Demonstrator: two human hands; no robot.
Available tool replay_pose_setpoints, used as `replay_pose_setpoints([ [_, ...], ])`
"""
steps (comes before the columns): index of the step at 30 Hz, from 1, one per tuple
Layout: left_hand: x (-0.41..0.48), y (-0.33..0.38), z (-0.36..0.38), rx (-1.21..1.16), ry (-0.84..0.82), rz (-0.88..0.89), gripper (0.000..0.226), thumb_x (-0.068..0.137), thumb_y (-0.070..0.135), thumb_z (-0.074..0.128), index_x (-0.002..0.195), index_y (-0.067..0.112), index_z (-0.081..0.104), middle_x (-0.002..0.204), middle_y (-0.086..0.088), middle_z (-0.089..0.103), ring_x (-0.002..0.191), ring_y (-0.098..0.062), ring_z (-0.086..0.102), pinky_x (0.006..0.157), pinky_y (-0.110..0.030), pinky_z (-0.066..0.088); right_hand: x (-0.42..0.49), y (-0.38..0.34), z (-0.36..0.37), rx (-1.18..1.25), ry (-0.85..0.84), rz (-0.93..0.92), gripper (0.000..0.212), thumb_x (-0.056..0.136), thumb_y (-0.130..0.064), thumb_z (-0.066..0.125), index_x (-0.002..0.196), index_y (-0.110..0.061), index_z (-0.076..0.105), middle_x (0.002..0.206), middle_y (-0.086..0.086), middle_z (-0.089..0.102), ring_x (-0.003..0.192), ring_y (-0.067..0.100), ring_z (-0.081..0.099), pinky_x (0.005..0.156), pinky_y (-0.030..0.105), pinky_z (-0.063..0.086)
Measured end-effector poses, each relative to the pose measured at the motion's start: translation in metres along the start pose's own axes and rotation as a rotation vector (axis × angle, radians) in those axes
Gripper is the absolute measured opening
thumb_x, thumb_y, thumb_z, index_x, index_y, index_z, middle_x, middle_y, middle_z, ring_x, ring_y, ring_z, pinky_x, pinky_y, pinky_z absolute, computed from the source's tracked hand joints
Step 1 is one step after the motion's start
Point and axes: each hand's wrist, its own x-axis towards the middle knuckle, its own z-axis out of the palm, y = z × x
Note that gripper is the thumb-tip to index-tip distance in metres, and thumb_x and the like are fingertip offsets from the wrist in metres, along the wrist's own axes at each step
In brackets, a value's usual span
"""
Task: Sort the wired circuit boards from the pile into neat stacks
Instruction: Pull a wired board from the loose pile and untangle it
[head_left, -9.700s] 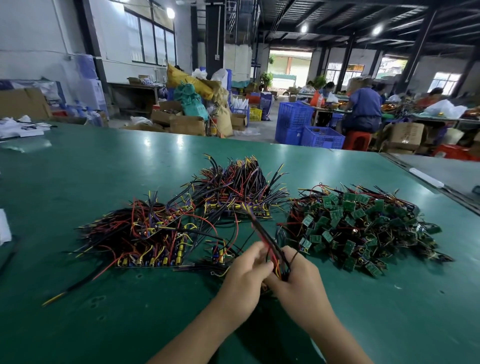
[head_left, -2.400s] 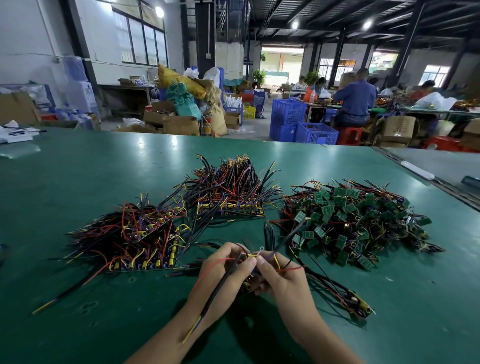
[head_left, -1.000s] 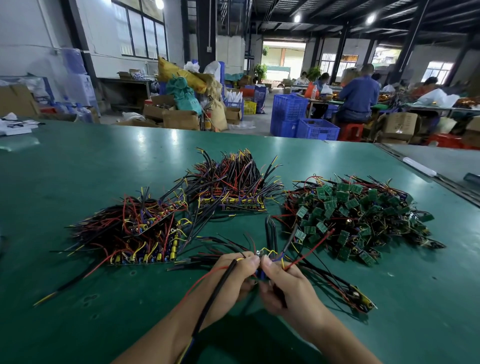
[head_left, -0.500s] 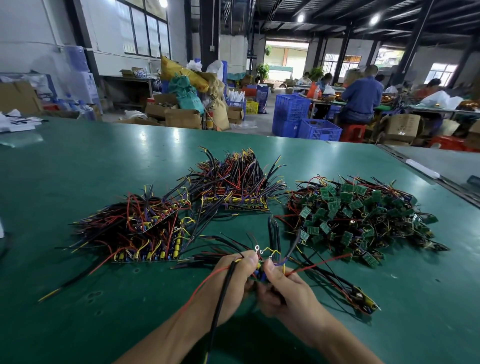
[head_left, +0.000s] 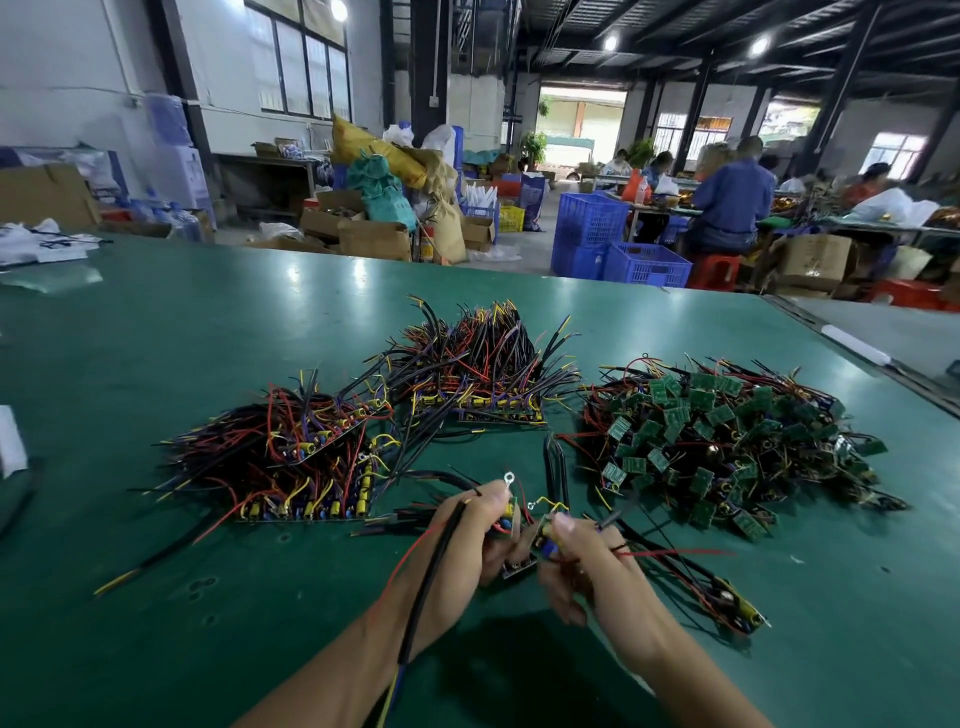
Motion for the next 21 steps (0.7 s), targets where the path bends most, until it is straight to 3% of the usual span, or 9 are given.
replay_pose_setpoints([
  [2,-0.006,-0.002,-0.002,0.097,-0.076,0.192,0.049,0.082,0.054,0.043,0.074,0.007,0.055,0.054,-0.004,0.039,0.045,-0.013,0.033,0.048,-0.022,0.028,0.001,0.003,-0.004,-0.171,0.095,-0.034,0.064,0.082,-0.064,0.035,0.079,-0.012,0.071,0.054,0.002,0.052,0.051,0.016,0.049,0.060,0.031,0.044],
  [3,-0.009,-0.006,-0.006,0.124,-0.079,0.255,0.045,0.085,0.050,0.041,0.077,0.009,0.058,0.057,0.000,0.039,0.047,-0.011,0.033,0.049,-0.020,0.028,0.002,0.004,-0.005,-0.210,0.135,-0.045,0.054,0.083,-0.059,0.034,0.091,-0.026,0.076,0.058,-0.002,0.056,0.054,0.013,0.054,0.062,0.028,0.049],
  [5,-0.008,-0.010,-0.004,0.137,0.007,0.320,0.036,0.088,0.044,0.041,0.087,0.018,0.066,0.061,0.012,0.048,0.051,-0.002,0.041,0.051,-0.013,0.031,0.004,0.007,-0.007,-0.267,0.180,-0.071,0.041,0.090,-0.043,0.037,0.118,-0.044,0.068,0.072,-0.009,0.063,0.064,0.007,0.060,0.065,0.020,0.052],
  [7,-0.004,-0.014,-0.002,0.204,0.065,0.370,0.034,0.088,0.043,0.043,0.105,0.028,0.069,0.081,0.022,0.060,0.072,0.006,0.056,0.066,-0.009,0.040,0.007,0.008,-0.008,-0.341,0.207,-0.098,0.039,0.101,-0.025,0.041,0.135,-0.039,0.054,0.100,-0.004,0.066,0.090,0.007,0.061,0.076,0.014,0.047],
  [9,-0.003,-0.013,-0.003,0.285,0.095,0.404,0.039,0.087,0.036,0.046,0.123,0.030,0.060,0.102,0.016,0.062,0.090,0.004,0.058,0.082,-0.012,0.041,0.009,0.007,-0.009,-0.354,0.236,-0.127,0.047,0.101,-0.014,0.040,0.138,-0.042,0.047,0.118,-0.009,0.063,0.106,0.002,0.056,0.087,0.011,0.042],
  [12,-0.002,-0.015,-0.007,0.330,0.111,0.429,0.045,0.086,0.023,0.048,0.130,0.035,0.049,0.098,0.013,0.067,0.078,-0.009,0.061,0.075,-0.016,0.045,0.009,0.005,-0.008,-0.279,0.276,-0.114,0.049,0.095,-0.016,0.043,0.133,-0.044,0.054,0.127,-0.021,0.059,0.118,-0.006,0.052,0.099,0.018,0.040],
  [14,-0.002,-0.015,-0.008,0.337,0.143,0.425,0.040,0.087,0.016,0.052,0.123,0.033,0.055,0.095,0.018,0.069,0.075,-0.010,0.063,0.074,-0.020,0.048,0.008,0.003,-0.005,-0.285,0.301,-0.153,0.044,0.088,-0.020,0.043,0.121,-0.038,0.066,0.125,-0.023,0.060,0.119,-0.009,0.050,0.099,0.015,0.040],
  [18,-0.005,-0.012,-0.005,0.295,0.103,0.315,0.012,0.093,0.023,0.058,0.095,0.033,0.066,0.074,0.004,0.074,0.065,-0.012,0.069,0.065,-0.026,0.053,0.006,0.005,-0.002,-0.271,0.357,-0.238,0.055,0.085,0.014,0.049,0.096,-0.036,0.070,0.089,-0.010,0.073,0.090,0.003,0.066,0.081,0.022,0.051],
  [21,-0.006,-0.010,0.001,0.105,-0.034,0.100,0.013,0.095,0.027,0.057,0.090,0.024,0.069,0.062,-0.011,0.070,0.048,-0.025,0.062,0.047,-0.030,0.051,0.006,0.005,0.005,-0.189,0.304,-0.208,0.035,0.085,-0.005,0.047,0.090,-0.031,0.069,0.064,0.002,0.064,0.059,0.017,0.059,0.058,0.035,0.049],
])
